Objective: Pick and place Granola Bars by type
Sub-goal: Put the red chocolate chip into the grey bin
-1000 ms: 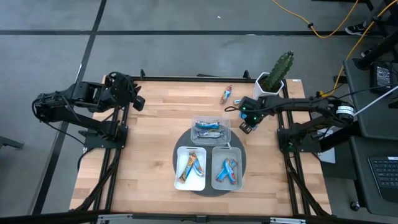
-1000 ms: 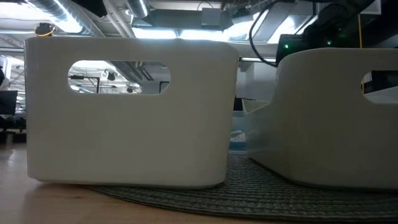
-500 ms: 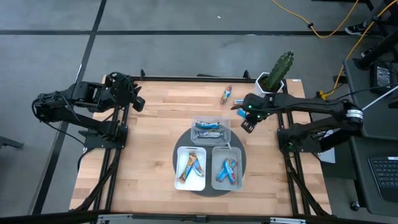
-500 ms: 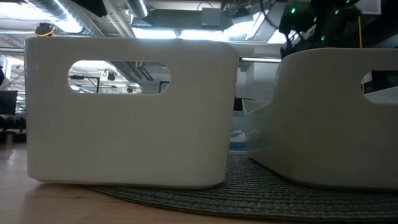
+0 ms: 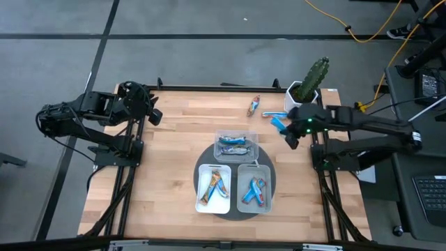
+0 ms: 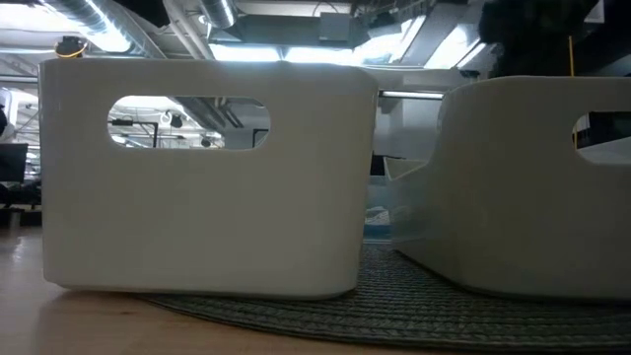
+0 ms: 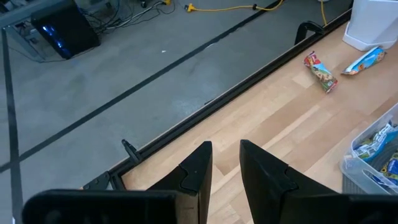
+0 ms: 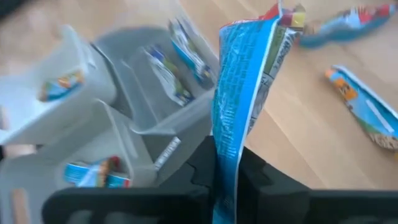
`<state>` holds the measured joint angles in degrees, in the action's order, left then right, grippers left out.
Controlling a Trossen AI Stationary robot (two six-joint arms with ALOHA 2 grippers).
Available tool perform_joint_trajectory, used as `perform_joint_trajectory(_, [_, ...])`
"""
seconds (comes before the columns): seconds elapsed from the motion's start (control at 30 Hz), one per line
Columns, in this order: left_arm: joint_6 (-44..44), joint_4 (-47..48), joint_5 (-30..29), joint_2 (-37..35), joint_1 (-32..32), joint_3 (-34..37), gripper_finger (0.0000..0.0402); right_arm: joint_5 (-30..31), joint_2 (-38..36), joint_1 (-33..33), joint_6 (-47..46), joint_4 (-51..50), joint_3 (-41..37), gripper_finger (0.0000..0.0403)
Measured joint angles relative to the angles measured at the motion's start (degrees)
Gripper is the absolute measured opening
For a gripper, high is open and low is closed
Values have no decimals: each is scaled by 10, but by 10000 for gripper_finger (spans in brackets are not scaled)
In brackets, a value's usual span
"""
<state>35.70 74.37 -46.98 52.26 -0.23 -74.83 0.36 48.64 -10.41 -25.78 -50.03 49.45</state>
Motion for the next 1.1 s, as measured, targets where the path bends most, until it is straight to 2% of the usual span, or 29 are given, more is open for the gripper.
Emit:
perform_joint_trajectory(0.33, [0, 0, 0, 0, 0, 0, 74, -5, -89, 36, 53, 100, 0, 16])
perform_joint_trajectory(0.47, [0, 0, 1, 0, 0, 0, 74, -6, -99, 51, 63, 133, 0, 36])
perform_joint_trajectory(0.57, [0, 0, 1, 0, 0, 0, 74, -32, -98, 66, 71, 160, 0, 40])
perform_joint_trajectory(0.7, [0, 0, 2, 0, 0, 0, 74, -77, -82, 92, 82, 216, 0, 22])
perform_joint_trajectory(0.87, [0, 0, 4, 0, 0, 0, 74, -92, -44, 132, 82, 281, 2, 18])
perform_joint_trajectory(1.0, [0, 0, 7, 0, 0, 0, 74, -91, 11, 164, 91, 279, 41, 36])
perform_joint_trajectory(1.1, [-3, 0, 8, 0, 0, 0, 74, -90, 62, 188, 111, 266, 86, 35])
